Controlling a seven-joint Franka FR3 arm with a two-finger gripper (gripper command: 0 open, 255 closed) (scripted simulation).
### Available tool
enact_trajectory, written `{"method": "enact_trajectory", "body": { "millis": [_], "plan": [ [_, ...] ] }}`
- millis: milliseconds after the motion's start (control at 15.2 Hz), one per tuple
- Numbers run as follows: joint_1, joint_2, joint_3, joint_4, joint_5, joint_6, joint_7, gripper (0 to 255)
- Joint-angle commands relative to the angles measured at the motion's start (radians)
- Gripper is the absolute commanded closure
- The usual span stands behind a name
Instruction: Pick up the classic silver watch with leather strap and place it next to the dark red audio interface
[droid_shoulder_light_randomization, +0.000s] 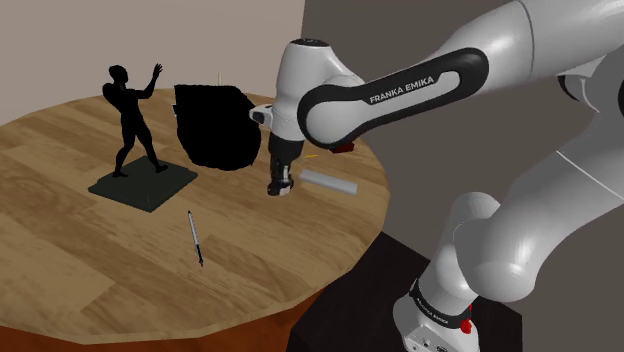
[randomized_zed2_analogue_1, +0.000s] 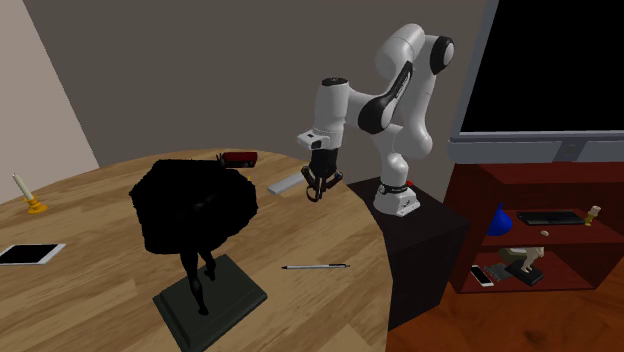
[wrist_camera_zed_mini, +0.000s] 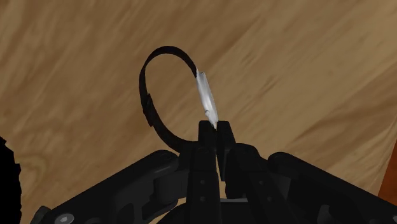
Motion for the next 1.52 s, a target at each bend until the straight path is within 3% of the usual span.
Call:
{"method": "enact_trajectory", "body": {
  "millis": [0,198,792,1452],
  "plan": [
    [0.001,-0.012,0.0,0.022,0.001,-0.035,0.0,255],
    [0.001,-0.023,0.0,0.043,0.002,-0.067,-0.002,255],
    [-0.087,0.046,-0.16,0.11,-0.019,-0.059,-0.235,255],
    [-0.169,0.216,-0.32,0.293,0.024,-0.071,-0.503,255]
  ]
}}
